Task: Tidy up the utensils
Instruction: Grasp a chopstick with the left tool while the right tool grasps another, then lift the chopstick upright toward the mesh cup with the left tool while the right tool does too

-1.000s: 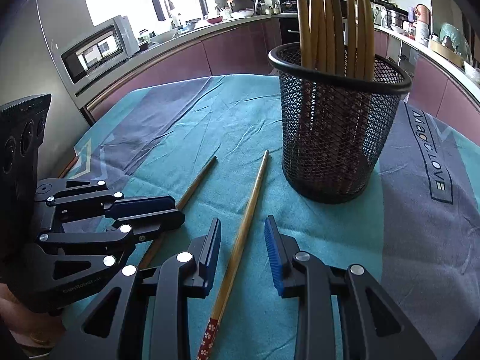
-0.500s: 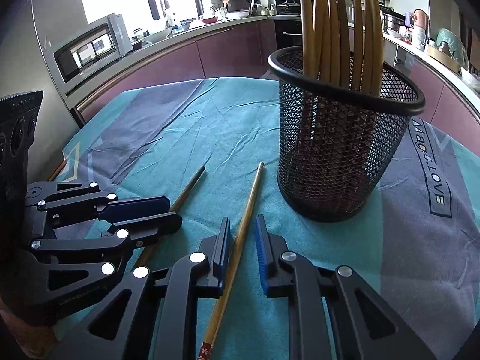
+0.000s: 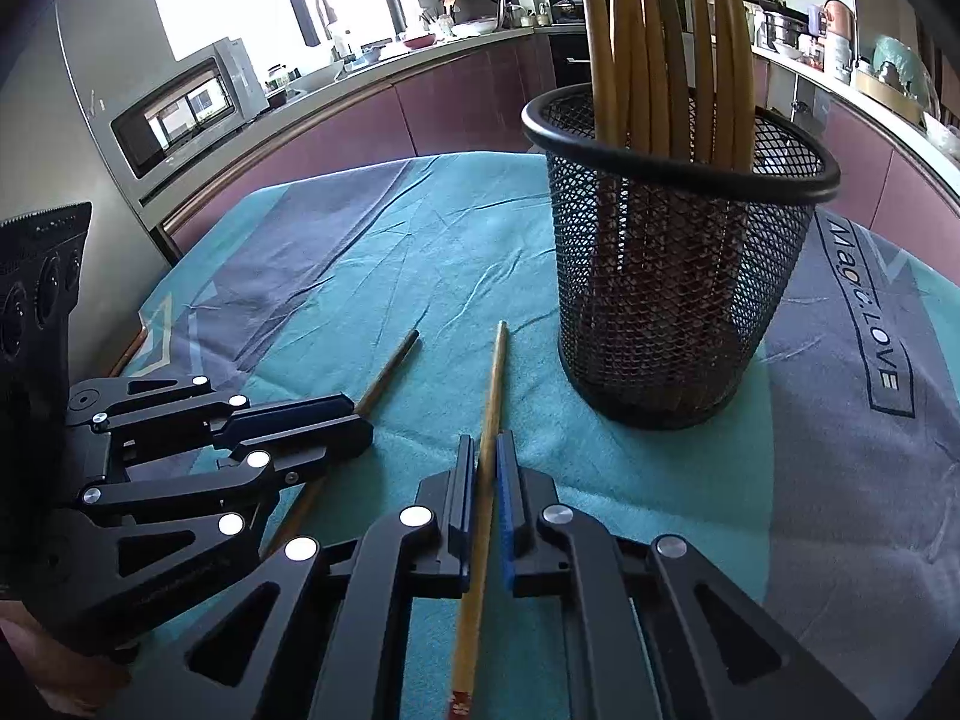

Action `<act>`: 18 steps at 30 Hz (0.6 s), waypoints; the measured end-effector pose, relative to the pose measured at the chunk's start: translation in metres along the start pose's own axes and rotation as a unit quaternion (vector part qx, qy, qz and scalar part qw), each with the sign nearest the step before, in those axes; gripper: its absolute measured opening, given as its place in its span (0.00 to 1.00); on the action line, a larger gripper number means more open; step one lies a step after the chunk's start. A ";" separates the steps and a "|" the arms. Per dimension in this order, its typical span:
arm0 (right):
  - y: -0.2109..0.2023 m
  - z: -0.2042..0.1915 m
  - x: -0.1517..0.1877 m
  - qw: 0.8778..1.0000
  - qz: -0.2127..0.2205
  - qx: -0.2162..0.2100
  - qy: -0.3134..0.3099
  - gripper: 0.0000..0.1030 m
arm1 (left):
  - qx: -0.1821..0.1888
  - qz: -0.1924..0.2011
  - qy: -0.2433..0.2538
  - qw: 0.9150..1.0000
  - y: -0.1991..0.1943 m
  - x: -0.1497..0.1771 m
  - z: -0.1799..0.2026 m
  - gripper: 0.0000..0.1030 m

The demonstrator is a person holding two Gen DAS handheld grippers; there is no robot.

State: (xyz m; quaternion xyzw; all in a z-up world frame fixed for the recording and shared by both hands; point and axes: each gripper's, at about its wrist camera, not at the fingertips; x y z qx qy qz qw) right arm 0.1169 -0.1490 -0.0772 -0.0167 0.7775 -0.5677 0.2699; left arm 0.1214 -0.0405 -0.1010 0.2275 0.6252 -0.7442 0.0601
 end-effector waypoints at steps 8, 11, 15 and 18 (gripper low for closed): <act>-0.007 0.004 0.005 1.000 0.005 -0.016 0.006 0.05 | 0.009 0.003 -0.009 1.000 -0.004 0.001 -0.003 0.09; -0.012 0.005 0.007 1.000 0.011 -0.026 0.007 0.05 | 0.014 0.007 -0.010 1.000 -0.010 0.002 -0.004 0.09; -0.020 0.006 0.010 0.999 0.021 -0.037 0.009 0.05 | 0.021 0.016 -0.010 1.000 -0.019 0.002 -0.006 0.08; -0.028 0.006 0.013 0.998 0.030 -0.046 0.007 0.05 | 0.033 0.020 -0.012 0.999 -0.025 0.003 -0.007 0.08</act>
Point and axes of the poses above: each gripper's, at about its wrist camera, not at the fingertips, and y roughly the way its jaws point, z to its right, x to its underside, and after that the axes turned 14 degrees about -z, right-handed
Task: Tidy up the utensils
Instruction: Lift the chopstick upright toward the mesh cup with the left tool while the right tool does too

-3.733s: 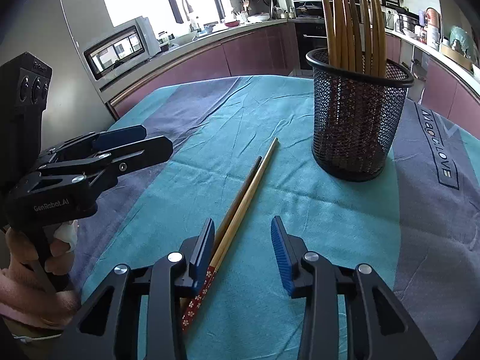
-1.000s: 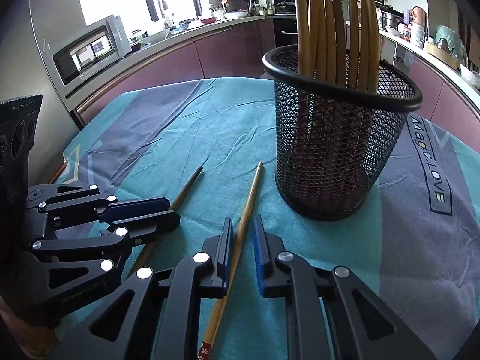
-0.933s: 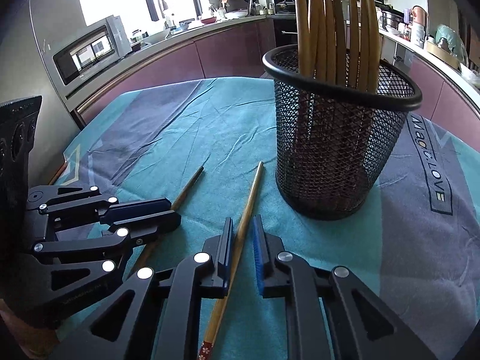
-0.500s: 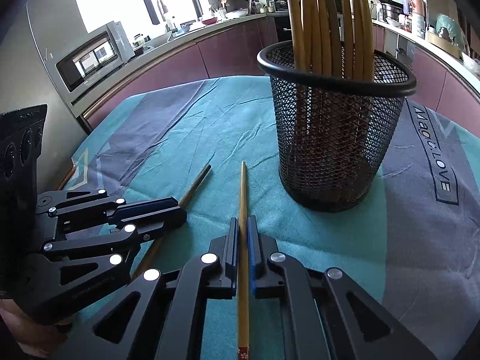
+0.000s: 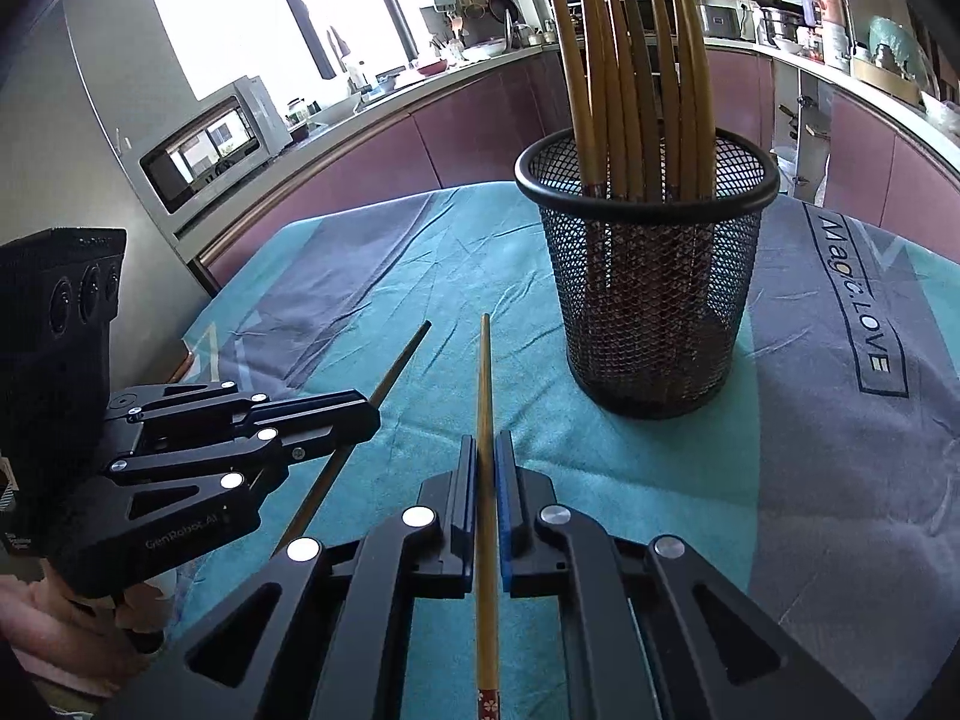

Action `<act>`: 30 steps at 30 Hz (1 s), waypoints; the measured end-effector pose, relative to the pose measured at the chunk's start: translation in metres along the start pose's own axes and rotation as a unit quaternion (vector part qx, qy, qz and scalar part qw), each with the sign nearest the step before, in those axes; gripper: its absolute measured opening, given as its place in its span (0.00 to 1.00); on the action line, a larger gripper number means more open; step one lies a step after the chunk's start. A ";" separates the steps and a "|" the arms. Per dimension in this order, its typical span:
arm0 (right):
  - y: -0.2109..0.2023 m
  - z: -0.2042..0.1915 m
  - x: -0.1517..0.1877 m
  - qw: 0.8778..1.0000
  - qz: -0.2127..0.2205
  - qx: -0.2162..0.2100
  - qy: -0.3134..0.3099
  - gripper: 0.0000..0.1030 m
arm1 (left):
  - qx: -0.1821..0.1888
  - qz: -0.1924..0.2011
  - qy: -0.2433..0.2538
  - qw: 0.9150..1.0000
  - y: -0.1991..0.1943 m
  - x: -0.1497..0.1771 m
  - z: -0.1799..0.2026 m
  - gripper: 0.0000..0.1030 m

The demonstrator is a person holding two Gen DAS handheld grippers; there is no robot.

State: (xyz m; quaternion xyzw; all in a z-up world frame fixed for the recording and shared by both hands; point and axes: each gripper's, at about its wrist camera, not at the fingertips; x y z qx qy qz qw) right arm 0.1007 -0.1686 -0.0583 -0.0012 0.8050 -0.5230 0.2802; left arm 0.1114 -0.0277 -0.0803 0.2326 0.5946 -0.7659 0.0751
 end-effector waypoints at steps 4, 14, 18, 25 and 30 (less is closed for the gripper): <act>-0.013 0.000 0.003 1.000 0.015 -0.014 0.002 0.05 | 0.014 0.009 -0.004 1.000 -0.009 0.000 -0.002 0.08; -0.036 0.000 0.003 0.999 0.047 -0.020 0.003 0.05 | 0.028 0.035 -0.005 0.999 -0.032 0.001 -0.002 0.08; -0.043 -0.001 0.002 0.998 0.060 -0.022 0.001 0.05 | 0.029 0.045 -0.003 0.999 -0.039 0.000 0.000 0.07; -0.053 -0.002 0.003 0.997 0.075 -0.022 0.001 0.05 | 0.033 0.061 0.002 0.998 -0.054 0.005 0.004 0.07; -0.060 -0.001 0.004 0.996 0.086 -0.023 0.000 0.05 | 0.036 0.071 0.004 0.997 -0.064 0.005 0.006 0.07</act>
Point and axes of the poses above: each gripper's, at about its wrist camera, not at the fingertips, and y roughly the way its jaws point, z to its right, x to its underside, and after that the axes turned 14 degrees about -z, right-handed
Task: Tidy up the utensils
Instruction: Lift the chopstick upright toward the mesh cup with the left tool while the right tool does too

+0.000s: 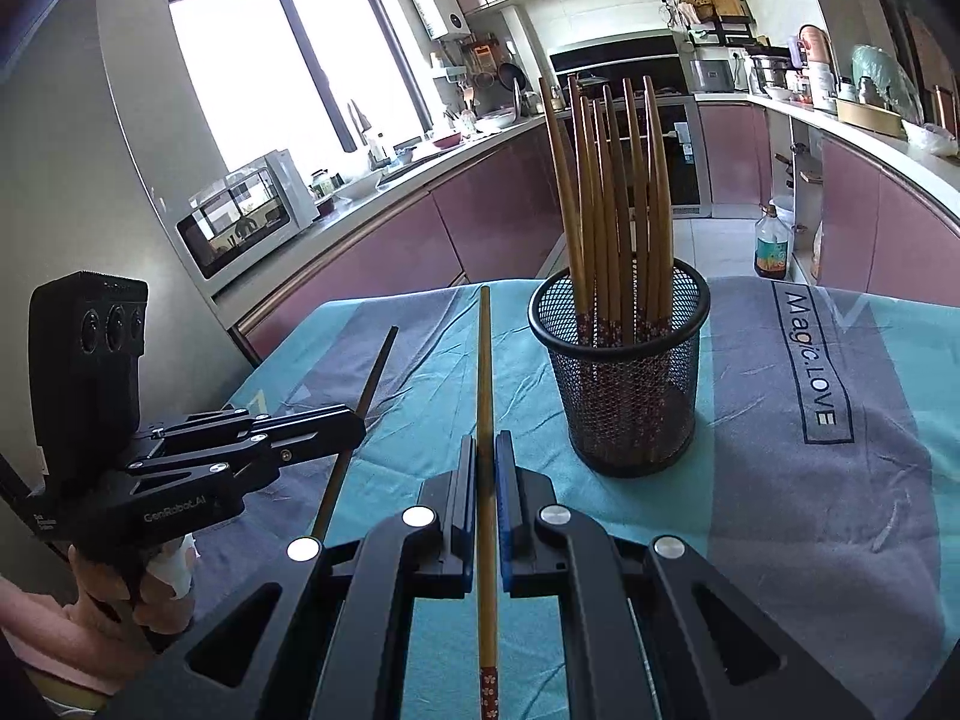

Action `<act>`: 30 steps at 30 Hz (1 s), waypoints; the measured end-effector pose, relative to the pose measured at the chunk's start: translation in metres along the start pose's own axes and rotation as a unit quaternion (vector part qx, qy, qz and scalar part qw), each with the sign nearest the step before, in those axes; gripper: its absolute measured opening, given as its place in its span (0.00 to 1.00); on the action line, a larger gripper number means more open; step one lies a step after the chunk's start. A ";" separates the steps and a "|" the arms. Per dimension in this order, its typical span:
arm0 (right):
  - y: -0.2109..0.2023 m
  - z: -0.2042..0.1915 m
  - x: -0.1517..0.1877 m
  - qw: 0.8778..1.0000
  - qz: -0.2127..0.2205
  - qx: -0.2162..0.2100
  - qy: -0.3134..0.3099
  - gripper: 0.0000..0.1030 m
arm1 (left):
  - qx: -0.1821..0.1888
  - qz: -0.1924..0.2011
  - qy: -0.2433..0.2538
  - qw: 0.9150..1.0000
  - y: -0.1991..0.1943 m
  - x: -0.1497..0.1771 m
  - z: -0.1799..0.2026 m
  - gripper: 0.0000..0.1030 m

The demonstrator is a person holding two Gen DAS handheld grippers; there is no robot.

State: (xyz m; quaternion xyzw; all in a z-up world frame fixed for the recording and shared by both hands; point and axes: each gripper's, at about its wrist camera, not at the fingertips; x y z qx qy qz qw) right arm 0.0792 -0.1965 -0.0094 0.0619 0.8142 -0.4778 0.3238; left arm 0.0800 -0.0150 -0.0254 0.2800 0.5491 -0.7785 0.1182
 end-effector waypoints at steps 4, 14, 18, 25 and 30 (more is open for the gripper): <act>-0.006 0.001 0.001 1.000 0.008 -0.001 0.000 0.05 | 0.003 0.008 0.002 1.000 -0.009 0.000 0.002 0.07; -0.017 0.000 0.000 1.000 0.027 -0.004 -0.001 0.05 | 0.023 0.019 0.006 1.000 -0.023 0.001 0.003 0.07; -0.020 -0.002 -0.002 0.999 0.033 -0.005 -0.001 0.05 | 0.031 0.021 0.004 0.999 -0.025 -0.003 0.000 0.07; -0.025 -0.004 -0.004 0.999 0.045 -0.008 -0.004 0.05 | 0.036 0.035 0.006 0.999 -0.034 -0.007 0.001 0.07; -0.030 -0.005 -0.006 0.999 0.052 -0.010 -0.005 0.05 | 0.037 0.045 0.005 0.998 -0.043 -0.008 0.001 0.07</act>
Point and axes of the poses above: each gripper's, at about its wrist camera, not at the fingertips, and y roughly the way its jaws point, z to its right, x to its underside, and after that the axes turned 14 degrees about -z, right-handed
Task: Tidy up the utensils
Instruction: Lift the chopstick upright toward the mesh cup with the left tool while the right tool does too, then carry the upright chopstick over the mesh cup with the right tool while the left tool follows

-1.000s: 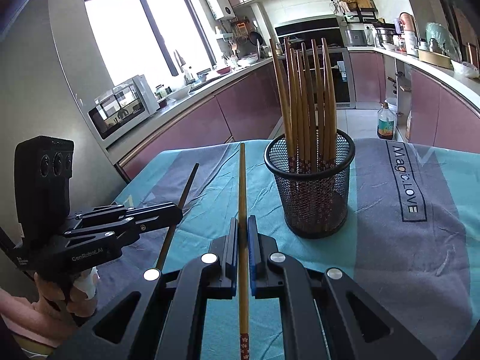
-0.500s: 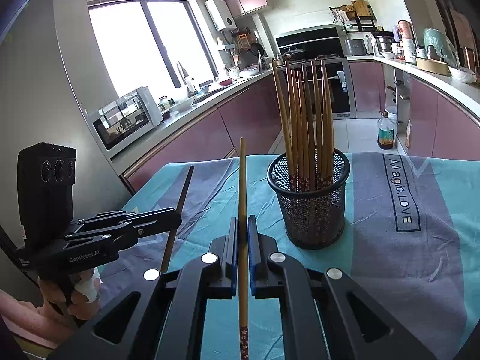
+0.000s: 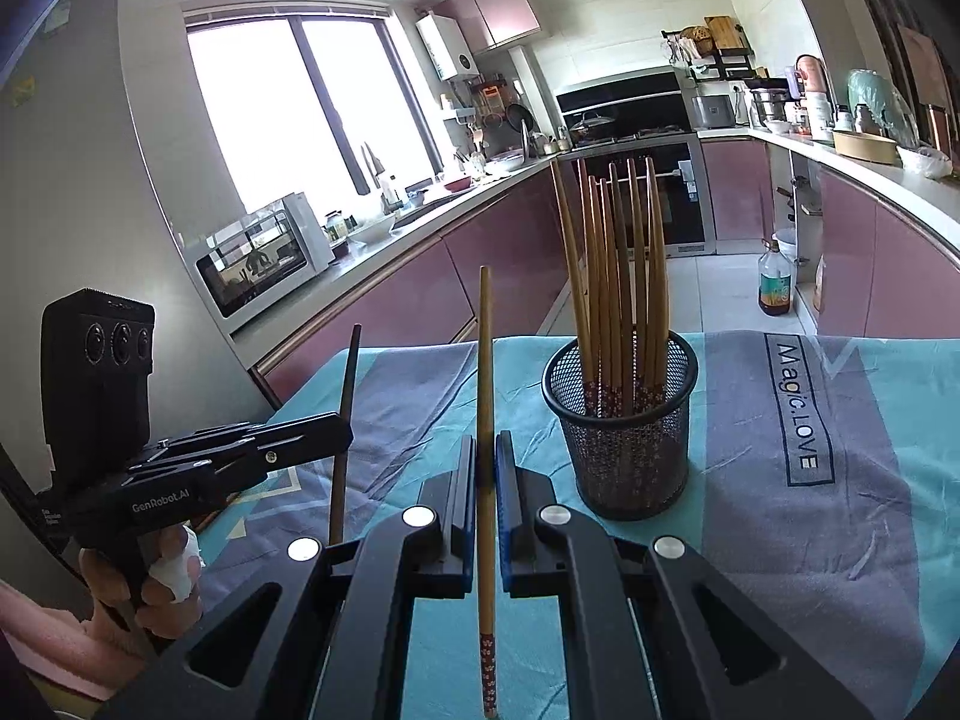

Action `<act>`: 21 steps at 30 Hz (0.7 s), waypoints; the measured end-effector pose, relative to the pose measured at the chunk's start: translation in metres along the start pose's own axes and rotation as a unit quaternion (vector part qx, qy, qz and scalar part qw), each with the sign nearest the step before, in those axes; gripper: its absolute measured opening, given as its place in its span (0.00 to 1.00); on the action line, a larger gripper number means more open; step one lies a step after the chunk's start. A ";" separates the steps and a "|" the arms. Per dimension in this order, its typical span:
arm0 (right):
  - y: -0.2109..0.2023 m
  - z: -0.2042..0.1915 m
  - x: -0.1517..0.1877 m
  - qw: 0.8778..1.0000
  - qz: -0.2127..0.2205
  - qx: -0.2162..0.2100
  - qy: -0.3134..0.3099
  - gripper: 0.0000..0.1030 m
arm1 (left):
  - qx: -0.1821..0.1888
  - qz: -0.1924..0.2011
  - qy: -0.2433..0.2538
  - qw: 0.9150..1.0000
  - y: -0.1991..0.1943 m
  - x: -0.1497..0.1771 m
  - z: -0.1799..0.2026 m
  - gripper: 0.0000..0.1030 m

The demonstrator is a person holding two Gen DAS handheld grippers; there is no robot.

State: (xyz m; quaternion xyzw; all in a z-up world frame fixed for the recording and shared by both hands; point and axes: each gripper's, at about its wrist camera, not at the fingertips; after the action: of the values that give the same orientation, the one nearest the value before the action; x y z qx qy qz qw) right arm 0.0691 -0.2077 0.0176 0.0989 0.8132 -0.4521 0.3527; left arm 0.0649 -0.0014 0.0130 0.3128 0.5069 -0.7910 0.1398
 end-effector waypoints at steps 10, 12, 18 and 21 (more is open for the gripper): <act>-0.003 -0.004 -0.002 1.000 0.007 -0.002 -0.006 0.05 | 0.007 0.013 -0.001 1.000 -0.010 -0.001 0.000 0.07; -0.003 -0.003 -0.001 1.000 0.007 -0.003 -0.006 0.05 | 0.006 0.009 -0.004 1.000 -0.008 -0.002 -0.002 0.07; -0.006 -0.004 -0.003 1.000 0.012 -0.001 -0.008 0.05 | 0.010 0.011 -0.004 1.000 -0.008 -0.002 -0.002 0.07; -0.008 -0.004 -0.003 1.000 0.014 0.000 -0.010 0.05 | 0.008 0.015 -0.004 1.000 -0.011 -0.004 -0.002 0.07</act>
State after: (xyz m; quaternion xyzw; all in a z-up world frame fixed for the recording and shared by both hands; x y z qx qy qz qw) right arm 0.0660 -0.2086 0.0265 0.1061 0.8085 -0.4476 0.3670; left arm 0.0623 0.0045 0.0226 0.3183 0.4952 -0.7942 0.1507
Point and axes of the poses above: each gripper's, at about its wrist camera, not at the fingertips, and y roughly the way its jaws point, z to its right, x to its underside, and after that the axes turned 14 degrees about -z, right-handed
